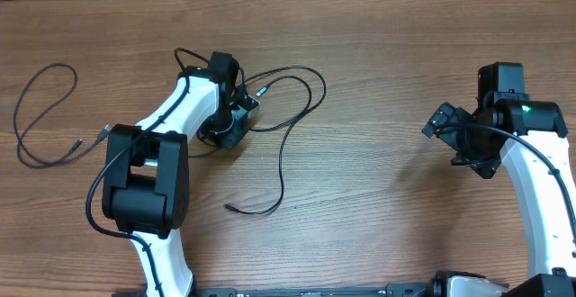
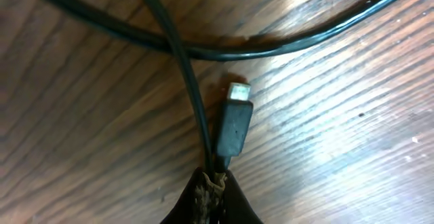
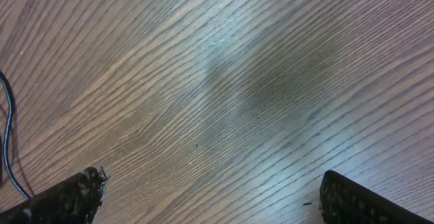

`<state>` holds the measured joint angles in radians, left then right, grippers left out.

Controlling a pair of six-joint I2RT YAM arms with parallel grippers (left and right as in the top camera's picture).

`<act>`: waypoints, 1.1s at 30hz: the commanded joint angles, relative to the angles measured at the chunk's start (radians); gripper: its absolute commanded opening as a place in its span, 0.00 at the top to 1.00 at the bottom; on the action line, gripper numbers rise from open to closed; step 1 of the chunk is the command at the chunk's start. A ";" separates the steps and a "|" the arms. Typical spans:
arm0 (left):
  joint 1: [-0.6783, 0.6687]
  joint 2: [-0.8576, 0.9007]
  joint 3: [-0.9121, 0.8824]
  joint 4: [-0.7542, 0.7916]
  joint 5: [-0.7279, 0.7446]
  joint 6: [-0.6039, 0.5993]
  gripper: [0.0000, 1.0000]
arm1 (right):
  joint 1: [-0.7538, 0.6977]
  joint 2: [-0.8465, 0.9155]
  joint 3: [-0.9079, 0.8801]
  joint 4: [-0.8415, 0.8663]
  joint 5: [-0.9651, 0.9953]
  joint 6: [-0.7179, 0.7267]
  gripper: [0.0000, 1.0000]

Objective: Untangle cables
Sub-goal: 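Lift the grasped cable with the left gripper and carry it left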

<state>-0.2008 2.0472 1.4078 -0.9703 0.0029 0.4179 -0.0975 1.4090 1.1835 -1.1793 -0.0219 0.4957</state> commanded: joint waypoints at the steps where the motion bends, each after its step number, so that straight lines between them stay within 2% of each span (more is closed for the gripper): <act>1: 0.005 -0.013 0.105 -0.040 -0.012 -0.061 0.96 | -0.003 -0.021 0.021 0.003 0.002 -0.008 0.00; 10: 0.008 -0.142 0.436 -0.245 0.035 -0.080 0.96 | -0.003 -0.021 0.021 0.003 0.002 -0.007 0.00; 15: 0.027 -0.231 0.538 -0.245 0.044 -0.139 0.96 | -0.003 -0.021 0.021 0.003 0.002 -0.007 0.00; 21: 0.087 -0.321 0.570 -0.222 0.050 -0.193 0.96 | -0.003 -0.021 0.021 0.003 0.002 -0.007 0.00; 24: 0.140 -0.354 0.571 -0.195 0.053 -0.280 0.96 | -0.003 -0.021 0.021 0.003 0.002 -0.007 0.00; 26: 0.180 -0.364 0.571 -0.174 0.109 -0.364 0.96 | -0.003 -0.021 0.021 0.004 0.002 -0.007 0.00; 28: 0.216 -0.367 0.571 -0.166 0.192 -0.399 0.96 | -0.003 -0.021 0.021 0.003 0.002 -0.007 0.00; 33: 0.299 -0.367 0.571 -0.168 0.421 -0.394 0.96 | -0.003 -0.021 0.021 -0.010 0.002 -0.008 0.00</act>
<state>0.0628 1.7031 1.9594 -1.1427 0.2314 0.0692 -0.0975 1.4090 1.1835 -1.1900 -0.0219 0.4953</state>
